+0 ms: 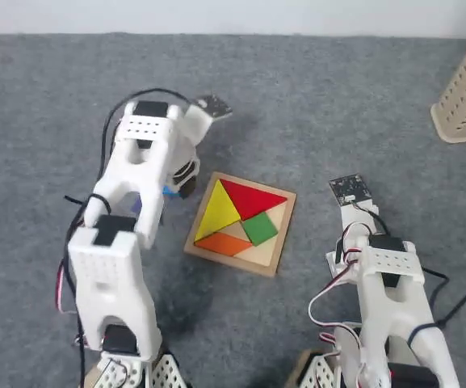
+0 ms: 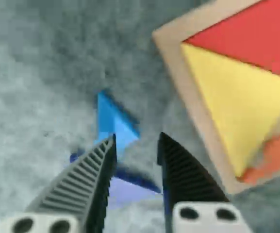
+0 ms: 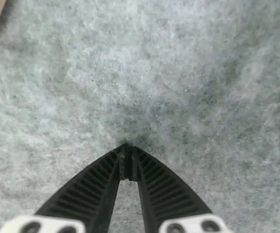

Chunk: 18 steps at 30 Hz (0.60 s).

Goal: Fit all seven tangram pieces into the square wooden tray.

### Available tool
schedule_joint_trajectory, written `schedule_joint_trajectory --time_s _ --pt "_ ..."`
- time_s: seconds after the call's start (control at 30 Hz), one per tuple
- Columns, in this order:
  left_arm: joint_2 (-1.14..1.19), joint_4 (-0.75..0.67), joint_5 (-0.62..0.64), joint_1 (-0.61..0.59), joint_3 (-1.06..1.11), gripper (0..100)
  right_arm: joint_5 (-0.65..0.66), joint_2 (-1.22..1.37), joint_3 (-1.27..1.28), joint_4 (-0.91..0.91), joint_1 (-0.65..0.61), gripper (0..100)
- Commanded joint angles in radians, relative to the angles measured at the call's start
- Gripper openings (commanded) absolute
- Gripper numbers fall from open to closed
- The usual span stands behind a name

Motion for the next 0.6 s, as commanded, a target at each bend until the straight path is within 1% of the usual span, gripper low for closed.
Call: schedule_joint_trajectory --time_s 0.0,0.2,0.37,0.57 --pt "0.037 -0.091 -0.046 -0.035 -0.012 14 0.011 -0.038 -0.005 -0.012 0.008 0.7" --pt "0.074 -0.133 -0.049 -0.041 -0.012 14 0.011 -0.036 -0.005 -0.012 0.008 0.7" --pt "0.097 -0.138 -0.064 -0.043 -0.012 14 0.011 -0.036 -0.005 -0.012 0.008 0.7" --pt "0.095 -0.12 -0.061 -0.051 -0.033 1 0.009 -0.036 -0.005 -0.012 0.008 0.7"
